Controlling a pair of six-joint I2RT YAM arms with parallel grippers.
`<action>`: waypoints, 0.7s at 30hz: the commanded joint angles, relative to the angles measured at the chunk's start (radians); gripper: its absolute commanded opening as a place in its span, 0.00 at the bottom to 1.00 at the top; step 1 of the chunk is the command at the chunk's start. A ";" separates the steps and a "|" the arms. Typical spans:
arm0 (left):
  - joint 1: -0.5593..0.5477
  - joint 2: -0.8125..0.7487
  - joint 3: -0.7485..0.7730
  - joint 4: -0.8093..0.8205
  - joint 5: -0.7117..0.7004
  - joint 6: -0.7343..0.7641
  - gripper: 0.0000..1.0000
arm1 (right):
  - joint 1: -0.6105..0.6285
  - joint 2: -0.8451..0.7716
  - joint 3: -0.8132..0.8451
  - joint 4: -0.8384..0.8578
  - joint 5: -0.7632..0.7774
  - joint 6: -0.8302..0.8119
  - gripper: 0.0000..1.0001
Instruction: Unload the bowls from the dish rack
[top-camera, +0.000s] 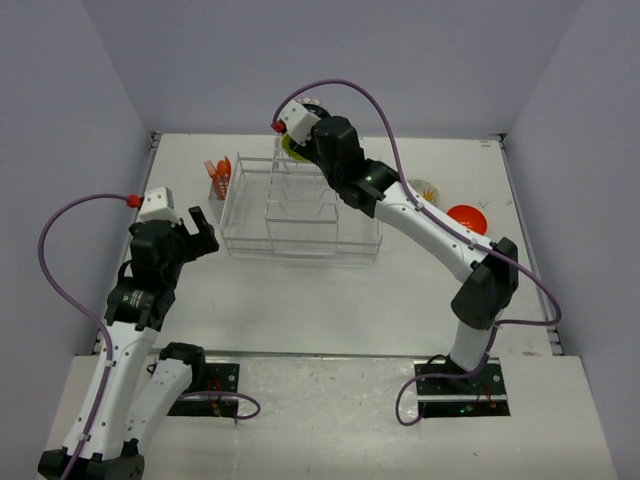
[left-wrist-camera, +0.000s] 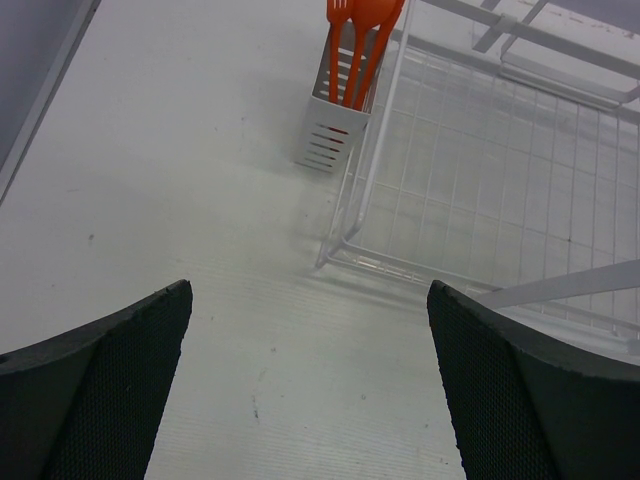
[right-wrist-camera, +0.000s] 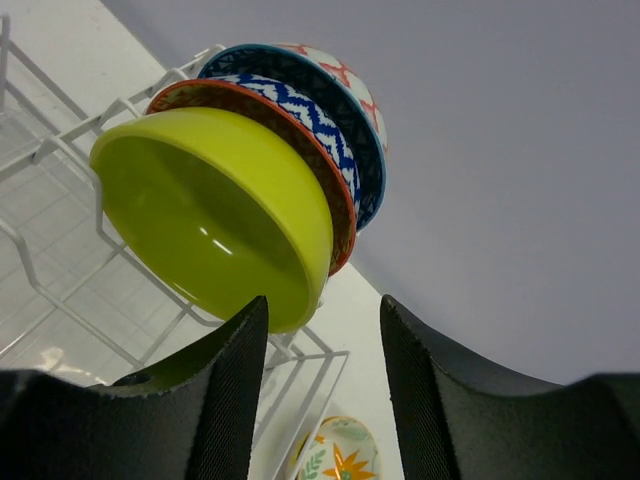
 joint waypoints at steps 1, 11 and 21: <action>0.009 0.004 0.001 0.042 0.015 0.022 1.00 | 0.004 0.005 -0.007 0.081 -0.006 -0.028 0.49; 0.009 0.002 0.001 0.042 0.014 0.022 1.00 | 0.001 0.065 0.019 0.148 0.003 -0.073 0.44; 0.009 0.004 0.001 0.042 0.021 0.023 1.00 | 0.003 0.086 -0.052 0.276 0.037 -0.110 0.27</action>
